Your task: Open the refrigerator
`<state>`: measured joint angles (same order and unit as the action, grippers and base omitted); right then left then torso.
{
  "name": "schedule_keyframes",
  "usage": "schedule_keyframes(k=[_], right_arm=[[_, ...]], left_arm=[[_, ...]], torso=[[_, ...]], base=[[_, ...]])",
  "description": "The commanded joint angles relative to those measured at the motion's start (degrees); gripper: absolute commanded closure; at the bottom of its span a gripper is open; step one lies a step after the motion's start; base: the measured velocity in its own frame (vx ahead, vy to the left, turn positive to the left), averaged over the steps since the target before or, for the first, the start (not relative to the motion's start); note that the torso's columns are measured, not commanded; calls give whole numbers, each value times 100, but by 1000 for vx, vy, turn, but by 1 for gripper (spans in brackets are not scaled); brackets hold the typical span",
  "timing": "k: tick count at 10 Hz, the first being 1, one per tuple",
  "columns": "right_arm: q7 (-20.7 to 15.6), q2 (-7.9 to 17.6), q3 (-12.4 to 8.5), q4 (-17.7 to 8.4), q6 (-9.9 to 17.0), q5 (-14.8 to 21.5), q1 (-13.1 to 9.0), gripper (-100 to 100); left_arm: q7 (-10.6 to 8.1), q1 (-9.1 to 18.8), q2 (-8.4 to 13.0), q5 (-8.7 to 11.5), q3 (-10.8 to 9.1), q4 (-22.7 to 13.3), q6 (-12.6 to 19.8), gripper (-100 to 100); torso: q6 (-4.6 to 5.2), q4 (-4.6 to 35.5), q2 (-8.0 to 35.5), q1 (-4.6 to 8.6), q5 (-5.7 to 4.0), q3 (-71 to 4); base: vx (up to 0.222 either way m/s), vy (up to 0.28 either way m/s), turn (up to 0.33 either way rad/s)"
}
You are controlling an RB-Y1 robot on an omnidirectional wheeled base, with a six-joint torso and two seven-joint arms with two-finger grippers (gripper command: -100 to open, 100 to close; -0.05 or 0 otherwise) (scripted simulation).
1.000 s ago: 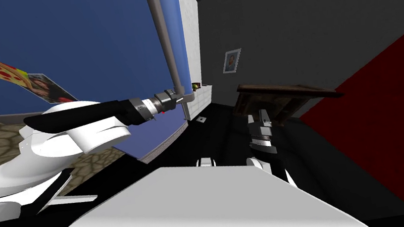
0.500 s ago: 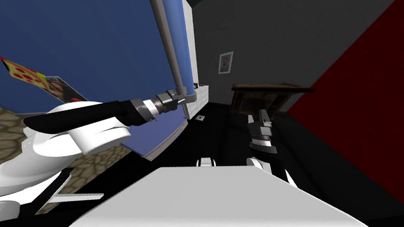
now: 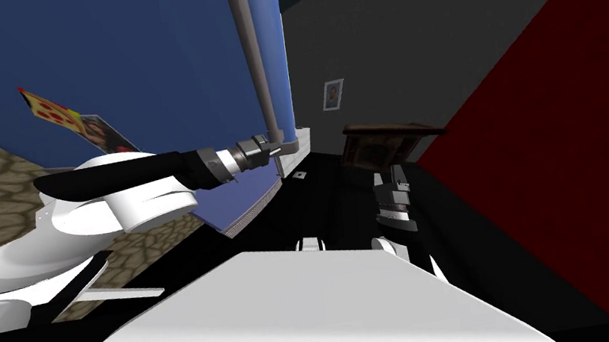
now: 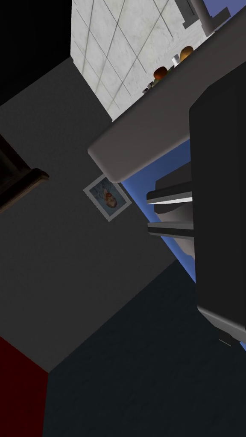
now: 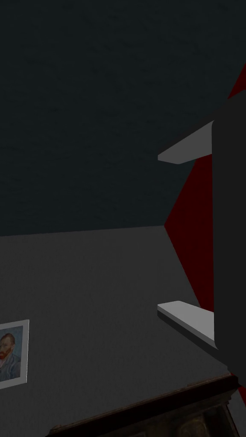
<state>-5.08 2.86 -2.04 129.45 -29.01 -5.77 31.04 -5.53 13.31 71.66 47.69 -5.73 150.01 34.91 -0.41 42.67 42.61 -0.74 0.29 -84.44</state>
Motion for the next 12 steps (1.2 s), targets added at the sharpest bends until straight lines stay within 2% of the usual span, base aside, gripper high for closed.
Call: schedule_keyframes(k=[1,2,4,8,9,11,12], right_arm=[[0,0,0,0,0,0,-1,0],[0,1,0,0,0,0,-1,0],[0,0,0,0,-1,0,4,0],[0,0,0,1,-1,0,4,0],[0,0,0,1,-1,0,4,0],[0,0,0,1,-1,0,3,0],[0,0,0,1,-1,0,4,0]], left_arm=[[59,93,53,91,11,-16,-175,100],[-99,243,189,262,-92,-24,13,-100],[-237,418,349,472,-243,-22,119,-100],[-513,767,668,890,-544,-18,330,-100],[-513,767,668,890,-544,-18,330,-100],[-651,942,828,1100,-695,-16,436,-100],[-651,942,828,1100,-695,-16,436,-100]], torso=[[11,-2,9,10,-5,3],[30,-2,16,39,-19,11],[37,-55,-100,90,-35,-55],[38,-10,-3,74,-34,-3],[34,3,22,69,-33,13],[32,26,42,75,-40,15],[30,46,54,83,-48,14]], base=[[-303,75,-212],[-126,35,-78],[56,-6,23],[39,-9,-16],[13,-1,-3],[2,0,-7],[8,0,-13]])
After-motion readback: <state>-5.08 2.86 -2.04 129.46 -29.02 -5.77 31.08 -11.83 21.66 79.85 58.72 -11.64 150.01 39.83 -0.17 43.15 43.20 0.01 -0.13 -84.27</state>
